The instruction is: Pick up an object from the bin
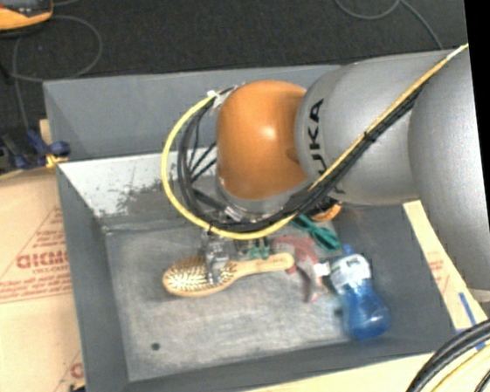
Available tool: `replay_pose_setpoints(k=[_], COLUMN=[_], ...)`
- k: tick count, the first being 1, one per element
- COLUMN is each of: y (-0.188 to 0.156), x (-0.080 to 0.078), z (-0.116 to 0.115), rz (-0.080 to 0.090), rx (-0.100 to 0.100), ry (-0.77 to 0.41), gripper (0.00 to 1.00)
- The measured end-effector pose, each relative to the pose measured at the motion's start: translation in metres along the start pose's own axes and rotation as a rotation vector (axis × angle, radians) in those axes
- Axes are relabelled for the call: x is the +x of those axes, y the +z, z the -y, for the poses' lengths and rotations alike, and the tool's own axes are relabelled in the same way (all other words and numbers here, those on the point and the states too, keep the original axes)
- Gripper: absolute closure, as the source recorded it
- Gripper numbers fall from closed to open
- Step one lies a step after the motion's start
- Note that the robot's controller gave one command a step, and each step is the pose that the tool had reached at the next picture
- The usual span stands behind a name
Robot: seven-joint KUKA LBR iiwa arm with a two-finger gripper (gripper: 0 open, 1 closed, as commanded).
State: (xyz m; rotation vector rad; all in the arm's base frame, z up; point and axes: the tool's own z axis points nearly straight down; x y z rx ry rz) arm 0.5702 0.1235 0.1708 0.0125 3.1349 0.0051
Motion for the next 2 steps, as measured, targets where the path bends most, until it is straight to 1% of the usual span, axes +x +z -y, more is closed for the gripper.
replay_pose_setpoints(k=[1, 2], y=[-0.014, -0.061], x=[-0.003, 0.007], z=[0.004, 0.002], rz=[-0.004, -0.004], rx=[0.001, 0.003], ry=[0.014, 0.000], gripper=[1.00, 1.00])
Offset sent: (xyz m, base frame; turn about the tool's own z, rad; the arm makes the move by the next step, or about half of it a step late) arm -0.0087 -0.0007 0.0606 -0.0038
